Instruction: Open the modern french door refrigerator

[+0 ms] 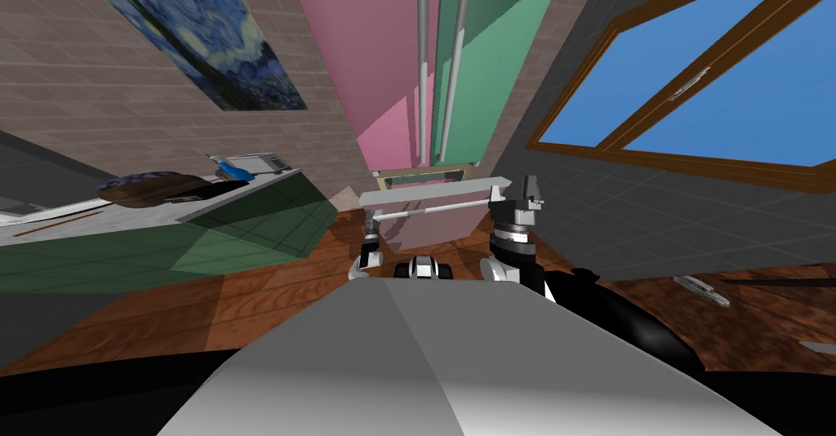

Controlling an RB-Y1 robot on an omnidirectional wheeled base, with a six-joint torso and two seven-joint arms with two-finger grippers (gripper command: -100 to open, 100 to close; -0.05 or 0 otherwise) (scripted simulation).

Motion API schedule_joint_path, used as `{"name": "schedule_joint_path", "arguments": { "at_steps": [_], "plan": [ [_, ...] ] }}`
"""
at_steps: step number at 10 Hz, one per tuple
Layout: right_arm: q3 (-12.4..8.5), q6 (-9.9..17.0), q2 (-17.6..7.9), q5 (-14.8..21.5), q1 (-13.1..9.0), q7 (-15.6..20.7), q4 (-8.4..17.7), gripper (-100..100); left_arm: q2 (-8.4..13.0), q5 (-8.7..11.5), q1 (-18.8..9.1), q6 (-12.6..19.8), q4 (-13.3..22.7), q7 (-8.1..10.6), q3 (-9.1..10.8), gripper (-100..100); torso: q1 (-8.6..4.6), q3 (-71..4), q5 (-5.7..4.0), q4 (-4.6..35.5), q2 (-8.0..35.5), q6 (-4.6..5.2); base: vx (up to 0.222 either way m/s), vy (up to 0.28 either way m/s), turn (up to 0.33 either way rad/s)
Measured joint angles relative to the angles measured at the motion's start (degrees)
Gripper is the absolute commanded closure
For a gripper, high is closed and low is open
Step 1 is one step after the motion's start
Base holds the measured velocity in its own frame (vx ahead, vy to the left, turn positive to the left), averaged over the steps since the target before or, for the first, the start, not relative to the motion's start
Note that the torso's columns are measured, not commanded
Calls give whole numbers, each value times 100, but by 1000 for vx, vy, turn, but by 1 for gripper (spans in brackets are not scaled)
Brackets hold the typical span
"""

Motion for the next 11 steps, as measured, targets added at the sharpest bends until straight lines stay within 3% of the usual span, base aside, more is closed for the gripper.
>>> {"name": "schedule_joint_path", "arguments": {
  "at_steps": [5, 6, 11],
  "plan": [
    [0, 0, 0, 0, -1, 0, 0, 0, 94, 33, -274, 786, -367, 5, 60, -100, -35, 43, -36, 59, 79, -8, -47, -18, 22],
    [0, 0, 0, 0, 0, 0, 0, 0, 97, 35, -270, 829, -351, 8, 62, 0, -29, 39, -25, 43, 66, -6, 0, 0, 0],
    [0, 0, 0, 0, 0, 0, 0, 0, 85, 33, -214, 880, -288, 9, 52, 0, -2, 11, 1, 4, 18, -2, 0, 0, 0]
  ]
}}
